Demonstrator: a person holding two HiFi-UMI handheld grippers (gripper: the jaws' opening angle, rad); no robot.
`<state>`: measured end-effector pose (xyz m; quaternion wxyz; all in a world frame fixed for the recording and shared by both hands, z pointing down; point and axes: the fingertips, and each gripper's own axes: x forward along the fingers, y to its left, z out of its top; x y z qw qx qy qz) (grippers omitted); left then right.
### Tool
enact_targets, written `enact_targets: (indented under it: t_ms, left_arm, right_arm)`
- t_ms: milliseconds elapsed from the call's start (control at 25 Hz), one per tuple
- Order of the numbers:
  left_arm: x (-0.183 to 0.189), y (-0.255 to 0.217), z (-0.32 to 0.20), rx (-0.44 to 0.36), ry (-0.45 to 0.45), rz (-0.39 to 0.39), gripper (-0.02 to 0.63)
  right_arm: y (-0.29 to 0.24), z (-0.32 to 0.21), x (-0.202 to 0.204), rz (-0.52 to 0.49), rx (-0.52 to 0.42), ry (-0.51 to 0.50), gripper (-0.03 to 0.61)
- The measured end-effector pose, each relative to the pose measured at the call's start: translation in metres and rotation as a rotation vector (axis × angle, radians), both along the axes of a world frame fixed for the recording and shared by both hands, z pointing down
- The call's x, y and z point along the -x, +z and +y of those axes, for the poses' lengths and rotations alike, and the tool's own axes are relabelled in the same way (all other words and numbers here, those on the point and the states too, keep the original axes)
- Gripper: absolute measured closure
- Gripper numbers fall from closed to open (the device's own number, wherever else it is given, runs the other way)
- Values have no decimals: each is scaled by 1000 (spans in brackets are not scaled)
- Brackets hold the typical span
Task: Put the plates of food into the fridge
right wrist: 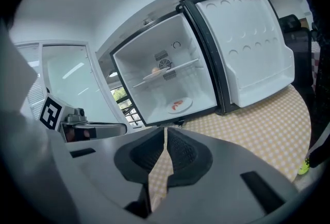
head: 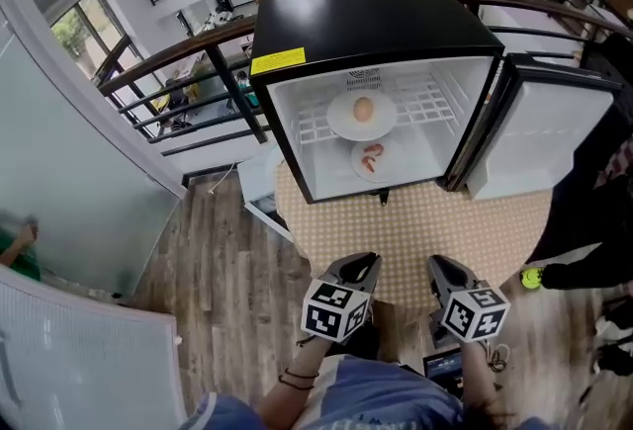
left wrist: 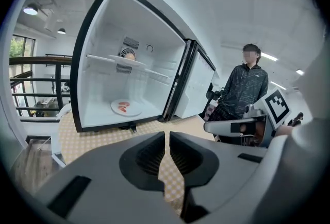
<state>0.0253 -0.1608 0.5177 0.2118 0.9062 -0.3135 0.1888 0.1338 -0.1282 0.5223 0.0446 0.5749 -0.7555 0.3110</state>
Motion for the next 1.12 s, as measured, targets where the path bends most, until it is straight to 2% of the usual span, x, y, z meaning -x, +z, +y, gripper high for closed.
enact_targets:
  t_ms: [320, 680, 1120]
  left_arm:
    - [-15, -20, 74, -44, 32, 37, 577]
    - [-15, -31, 162, -60, 30, 65, 577]
    - [1, -33, 238, -65, 25, 29, 577]
  right_arm:
    - [-11, 73, 15, -33, -25, -27, 549]
    - [-17, 160, 28, -58, -42, -53, 549]
    - [-21, 225, 44, -96, -48, -79, 551]
